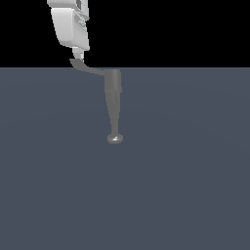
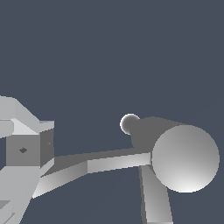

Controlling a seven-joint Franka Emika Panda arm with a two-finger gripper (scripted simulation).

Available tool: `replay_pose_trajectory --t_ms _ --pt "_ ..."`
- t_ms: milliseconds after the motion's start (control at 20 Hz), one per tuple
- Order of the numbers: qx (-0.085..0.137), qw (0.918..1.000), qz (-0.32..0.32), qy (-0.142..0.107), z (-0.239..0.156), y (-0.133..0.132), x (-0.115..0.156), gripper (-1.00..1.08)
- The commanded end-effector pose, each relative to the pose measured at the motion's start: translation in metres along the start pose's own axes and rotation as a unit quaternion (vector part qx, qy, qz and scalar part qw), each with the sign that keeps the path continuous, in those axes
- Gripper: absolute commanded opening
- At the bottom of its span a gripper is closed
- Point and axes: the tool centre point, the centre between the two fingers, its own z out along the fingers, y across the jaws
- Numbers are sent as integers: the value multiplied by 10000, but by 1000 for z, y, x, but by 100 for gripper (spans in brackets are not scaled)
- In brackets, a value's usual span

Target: Turn on the faucet by rotating a designated handle.

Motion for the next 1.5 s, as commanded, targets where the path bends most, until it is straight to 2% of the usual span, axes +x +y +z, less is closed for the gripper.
replay_pose_trajectory --t_ms 0,900,950,1450 --pt "-28 10000 0 5 2 9 0 -100" --pt "-26 10000 3 5 2 59 2 -100" --pt "19 10000 18 -1 -1 53 3 -100" --pt "3 10000 13 1 0 80 28 -100"
